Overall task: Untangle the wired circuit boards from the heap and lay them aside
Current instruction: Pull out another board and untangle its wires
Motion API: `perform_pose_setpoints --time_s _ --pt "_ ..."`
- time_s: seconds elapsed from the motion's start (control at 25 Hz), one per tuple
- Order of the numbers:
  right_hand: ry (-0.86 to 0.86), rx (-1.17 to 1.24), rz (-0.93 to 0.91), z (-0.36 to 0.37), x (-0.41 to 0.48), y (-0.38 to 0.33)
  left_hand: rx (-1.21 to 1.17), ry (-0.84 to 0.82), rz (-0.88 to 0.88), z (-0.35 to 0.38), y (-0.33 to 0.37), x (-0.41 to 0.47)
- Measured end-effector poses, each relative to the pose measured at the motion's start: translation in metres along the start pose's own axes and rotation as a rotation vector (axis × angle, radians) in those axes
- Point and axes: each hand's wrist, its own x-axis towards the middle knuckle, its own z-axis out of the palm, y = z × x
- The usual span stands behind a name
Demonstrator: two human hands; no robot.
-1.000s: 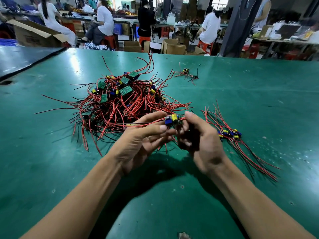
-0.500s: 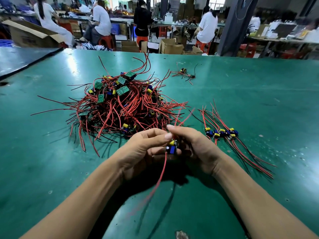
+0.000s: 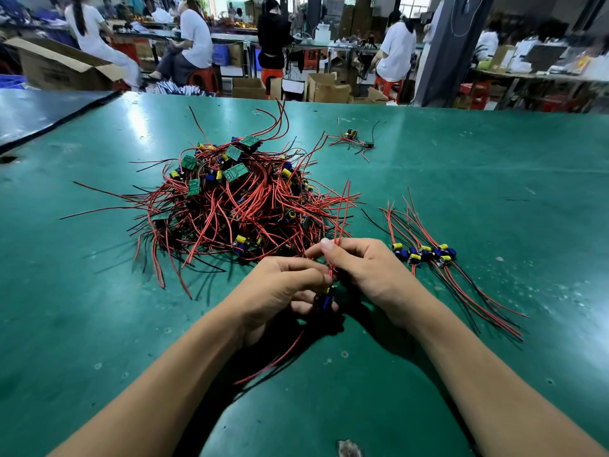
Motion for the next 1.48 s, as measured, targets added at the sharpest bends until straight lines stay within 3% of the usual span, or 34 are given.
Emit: perform_pose_setpoints --time_s 0.32,0.52,0.84,0.92,1.0,1.12,1.24,1.48 --pt "-0.112 -0.056 0.074 0.008 -0.003 0.003 0.036 0.026 0.064 0.002 -0.005 0.000" --pt "-0.126 -0.145 0.004 0.001 0.003 0.006 0.043 0.014 0.049 0.001 -0.004 0.001" --pt "0.205 -0.485 -0.158 -0.020 0.013 0.008 0.059 -0.047 0.002 0.002 0.001 0.001" --pt "0.287 -0.451 -0.153 -0.021 0.014 0.010 0.060 -0.041 -0.001 0.003 0.000 0.001" --pt "0.308 -0.269 -0.107 -0.016 0.014 0.015 0.039 -0.012 0.010 0.004 -0.001 0.001" --pt "0.102 0.040 0.022 -0.004 0.010 0.016 0.005 0.055 0.062 0.005 -0.004 0.003" --pt "-0.028 0.035 0.057 0.001 0.006 0.016 -0.015 0.081 0.088 0.005 -0.005 0.003" --pt "0.272 -0.095 -0.040 -0.010 0.018 0.019 0.048 0.057 0.077 0.007 -0.003 0.002"
